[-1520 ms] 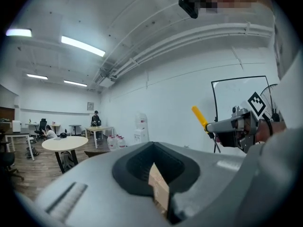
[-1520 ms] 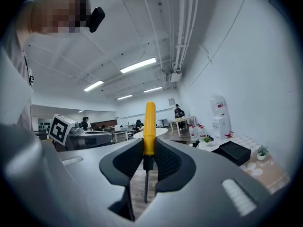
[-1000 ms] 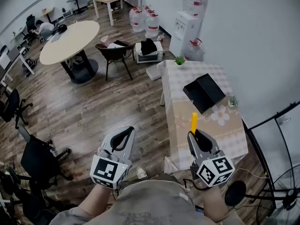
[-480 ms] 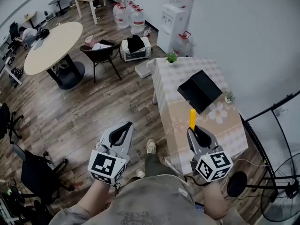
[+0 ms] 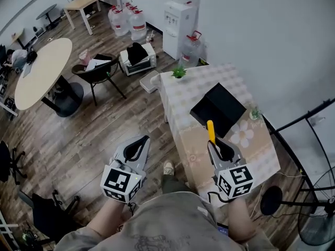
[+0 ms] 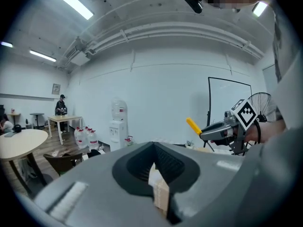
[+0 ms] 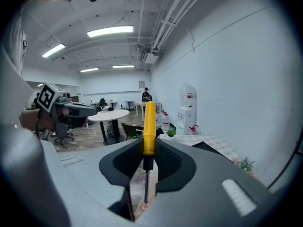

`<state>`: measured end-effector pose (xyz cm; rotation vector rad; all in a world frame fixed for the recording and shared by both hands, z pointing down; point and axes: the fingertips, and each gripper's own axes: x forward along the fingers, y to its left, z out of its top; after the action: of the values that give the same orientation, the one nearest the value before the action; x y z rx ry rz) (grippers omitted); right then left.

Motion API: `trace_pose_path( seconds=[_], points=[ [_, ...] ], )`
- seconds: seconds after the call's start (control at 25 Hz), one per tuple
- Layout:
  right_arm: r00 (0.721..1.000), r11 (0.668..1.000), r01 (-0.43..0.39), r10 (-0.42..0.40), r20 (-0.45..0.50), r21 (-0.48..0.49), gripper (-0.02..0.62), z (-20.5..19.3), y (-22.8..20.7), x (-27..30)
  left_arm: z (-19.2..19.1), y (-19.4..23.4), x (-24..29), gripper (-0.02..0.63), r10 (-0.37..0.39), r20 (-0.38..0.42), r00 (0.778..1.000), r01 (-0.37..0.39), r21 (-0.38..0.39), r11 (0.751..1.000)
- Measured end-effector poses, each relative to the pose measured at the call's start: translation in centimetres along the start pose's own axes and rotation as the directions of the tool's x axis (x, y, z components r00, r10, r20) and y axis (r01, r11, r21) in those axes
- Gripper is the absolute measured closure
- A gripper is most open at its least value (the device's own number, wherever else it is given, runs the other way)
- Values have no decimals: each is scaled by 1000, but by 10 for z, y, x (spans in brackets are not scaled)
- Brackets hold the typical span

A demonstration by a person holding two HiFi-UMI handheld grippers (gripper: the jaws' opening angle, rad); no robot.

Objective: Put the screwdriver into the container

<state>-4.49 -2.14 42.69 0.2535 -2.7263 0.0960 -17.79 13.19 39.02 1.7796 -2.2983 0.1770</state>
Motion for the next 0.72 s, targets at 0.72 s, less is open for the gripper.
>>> trace_pose_path(
  seconds=[0.72],
  points=[
    [920,999,35,-30,-391,6,492,-87,-156,126,-7,-2,244,606,-246,-257,935,259,16,966]
  ],
)
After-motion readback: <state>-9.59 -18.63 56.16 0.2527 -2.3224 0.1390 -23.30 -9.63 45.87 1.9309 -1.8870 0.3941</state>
